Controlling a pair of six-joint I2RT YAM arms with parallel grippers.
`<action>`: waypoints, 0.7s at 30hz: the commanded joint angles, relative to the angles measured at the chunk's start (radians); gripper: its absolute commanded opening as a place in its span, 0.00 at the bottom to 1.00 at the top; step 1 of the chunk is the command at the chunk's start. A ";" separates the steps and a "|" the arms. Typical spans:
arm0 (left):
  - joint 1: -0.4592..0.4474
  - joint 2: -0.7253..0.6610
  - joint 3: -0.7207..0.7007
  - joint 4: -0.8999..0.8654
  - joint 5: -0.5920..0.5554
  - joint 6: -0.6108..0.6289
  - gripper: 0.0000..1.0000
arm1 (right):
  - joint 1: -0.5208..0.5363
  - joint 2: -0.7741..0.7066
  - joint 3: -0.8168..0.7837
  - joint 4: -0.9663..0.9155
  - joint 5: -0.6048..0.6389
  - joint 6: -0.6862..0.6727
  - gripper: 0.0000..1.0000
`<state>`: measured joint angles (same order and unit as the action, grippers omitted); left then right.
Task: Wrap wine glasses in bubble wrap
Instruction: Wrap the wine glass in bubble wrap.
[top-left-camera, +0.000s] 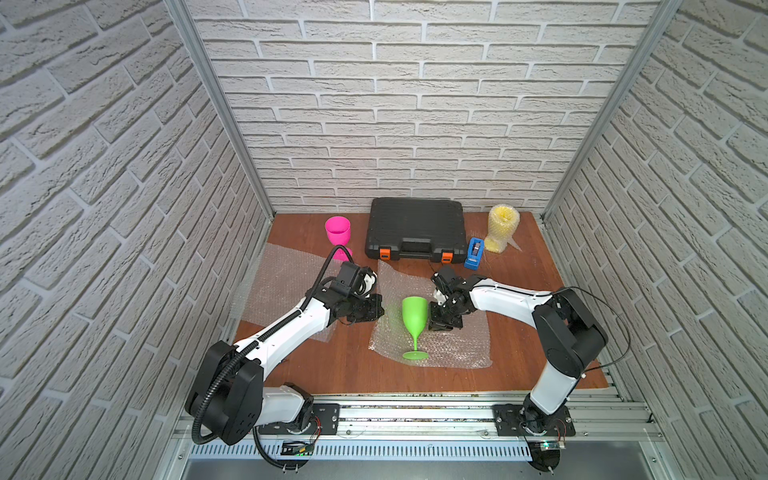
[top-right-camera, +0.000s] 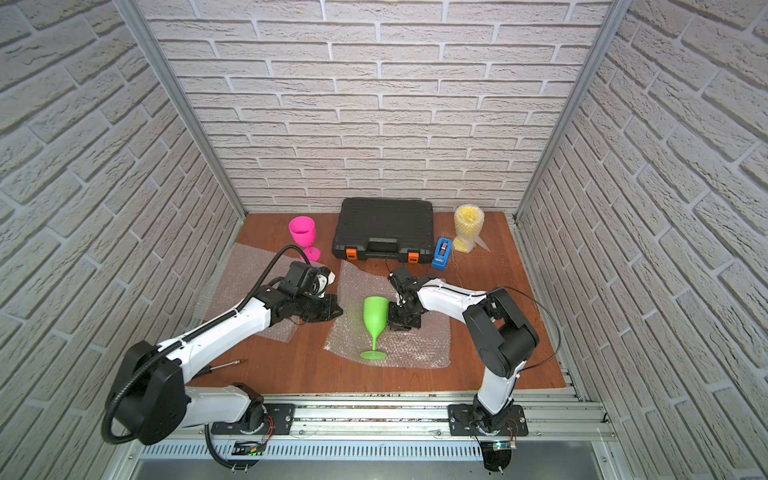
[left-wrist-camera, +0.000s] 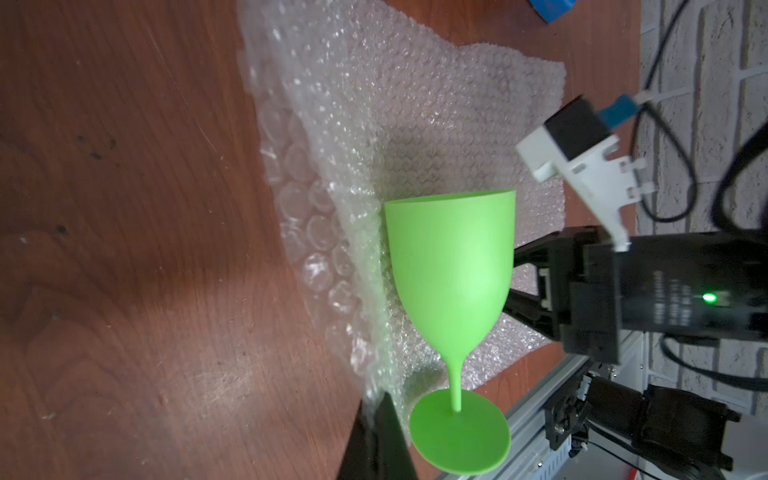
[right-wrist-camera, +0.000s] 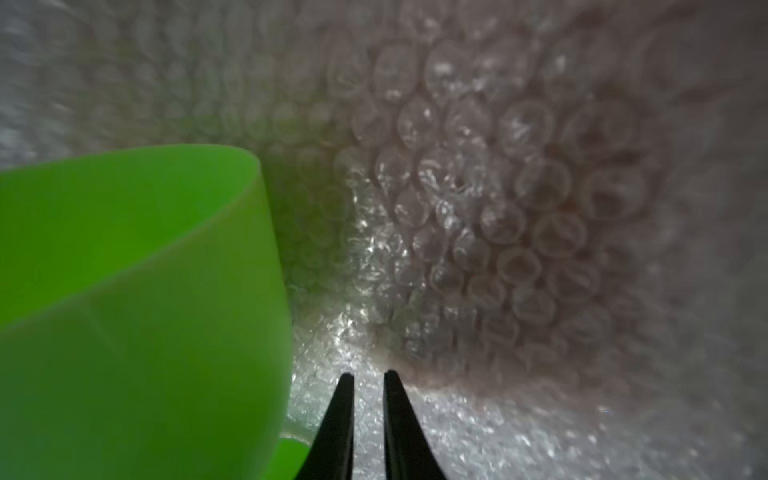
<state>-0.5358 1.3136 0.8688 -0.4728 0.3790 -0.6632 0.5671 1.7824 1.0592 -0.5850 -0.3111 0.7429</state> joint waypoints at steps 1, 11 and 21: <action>-0.034 -0.011 0.054 -0.056 -0.010 0.010 0.00 | 0.005 0.000 -0.001 0.075 -0.036 0.002 0.12; -0.159 0.157 0.174 0.114 0.011 -0.080 0.00 | 0.005 -0.003 -0.026 0.135 -0.077 0.030 0.09; -0.236 0.388 0.283 0.188 0.031 -0.118 0.00 | -0.004 -0.064 -0.079 0.194 -0.086 0.066 0.07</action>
<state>-0.7685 1.6814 1.1275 -0.3305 0.3901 -0.7601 0.5671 1.7836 0.9955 -0.4160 -0.4080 0.7937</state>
